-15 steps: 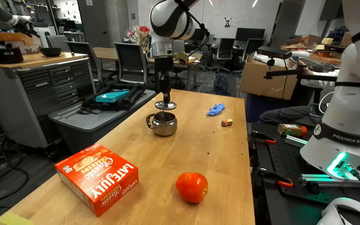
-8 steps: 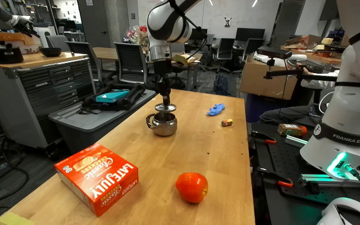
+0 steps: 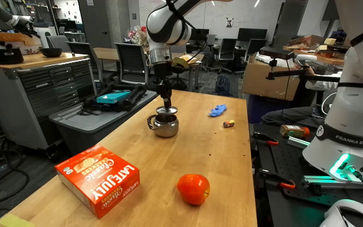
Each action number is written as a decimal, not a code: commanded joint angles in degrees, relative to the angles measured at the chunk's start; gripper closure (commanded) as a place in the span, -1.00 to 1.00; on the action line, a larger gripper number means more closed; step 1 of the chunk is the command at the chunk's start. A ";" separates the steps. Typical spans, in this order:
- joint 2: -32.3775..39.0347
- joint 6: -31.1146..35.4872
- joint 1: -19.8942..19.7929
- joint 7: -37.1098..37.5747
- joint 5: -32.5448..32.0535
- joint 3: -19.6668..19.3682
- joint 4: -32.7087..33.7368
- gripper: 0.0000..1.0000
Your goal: Put the lid on the silver pot
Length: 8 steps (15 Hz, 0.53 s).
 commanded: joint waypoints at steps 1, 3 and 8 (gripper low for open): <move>0.57 -0.43 -0.81 -0.35 -1.37 1.06 1.13 0.86; 0.52 0.40 -0.81 -0.83 -1.82 1.11 0.64 0.86; 0.24 2.87 -0.84 -1.98 -2.72 1.25 -0.58 0.86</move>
